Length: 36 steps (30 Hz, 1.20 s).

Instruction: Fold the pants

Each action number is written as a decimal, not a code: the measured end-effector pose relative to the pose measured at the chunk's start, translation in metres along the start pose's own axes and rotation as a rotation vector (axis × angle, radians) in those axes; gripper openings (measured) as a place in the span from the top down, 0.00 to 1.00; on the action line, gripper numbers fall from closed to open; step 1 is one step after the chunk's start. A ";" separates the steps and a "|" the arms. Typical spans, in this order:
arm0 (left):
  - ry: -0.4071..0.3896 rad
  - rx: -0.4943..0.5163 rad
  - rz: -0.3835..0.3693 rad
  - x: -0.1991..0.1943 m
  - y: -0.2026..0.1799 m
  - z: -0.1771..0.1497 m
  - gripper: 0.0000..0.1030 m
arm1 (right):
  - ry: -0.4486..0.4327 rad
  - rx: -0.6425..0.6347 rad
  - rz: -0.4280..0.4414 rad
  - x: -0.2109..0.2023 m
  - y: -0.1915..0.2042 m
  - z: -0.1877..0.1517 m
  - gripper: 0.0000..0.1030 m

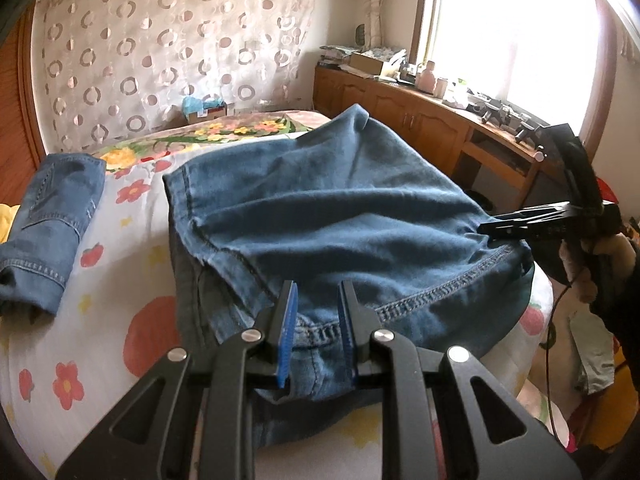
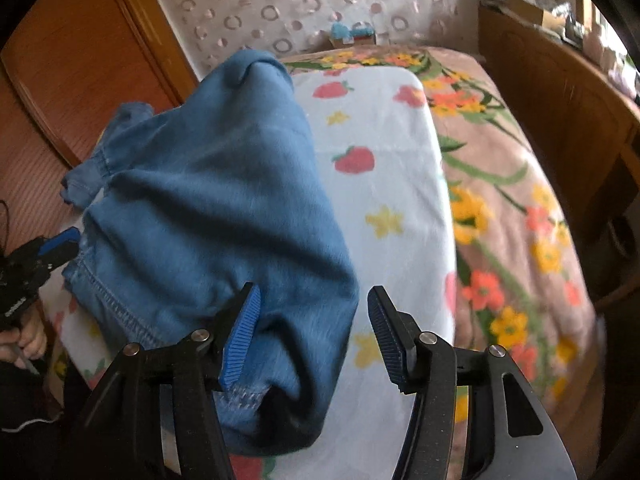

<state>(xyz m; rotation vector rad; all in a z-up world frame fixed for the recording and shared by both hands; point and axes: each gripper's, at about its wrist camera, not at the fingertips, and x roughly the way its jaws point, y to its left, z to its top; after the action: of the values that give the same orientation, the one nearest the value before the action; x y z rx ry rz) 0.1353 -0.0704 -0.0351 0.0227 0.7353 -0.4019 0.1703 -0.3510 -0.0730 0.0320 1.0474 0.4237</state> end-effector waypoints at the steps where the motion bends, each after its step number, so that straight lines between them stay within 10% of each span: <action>1: 0.002 -0.001 0.002 0.001 0.000 -0.001 0.81 | -0.001 0.003 0.016 -0.001 0.001 -0.002 0.55; 5: 0.006 0.000 0.006 0.000 -0.002 -0.003 0.81 | -0.010 -0.010 0.085 -0.006 0.010 -0.009 0.93; 12: -0.028 0.009 -0.011 -0.017 -0.009 -0.004 0.81 | -0.201 -0.074 0.091 -0.082 0.051 -0.019 0.96; 36: 0.045 0.022 -0.044 0.020 -0.023 -0.017 0.73 | -0.251 -0.005 0.062 -0.071 0.055 -0.026 0.96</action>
<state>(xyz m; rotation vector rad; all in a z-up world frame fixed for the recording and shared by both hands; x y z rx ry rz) 0.1292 -0.0955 -0.0577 0.0370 0.7771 -0.4524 0.1006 -0.3299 -0.0150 0.1104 0.7995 0.4654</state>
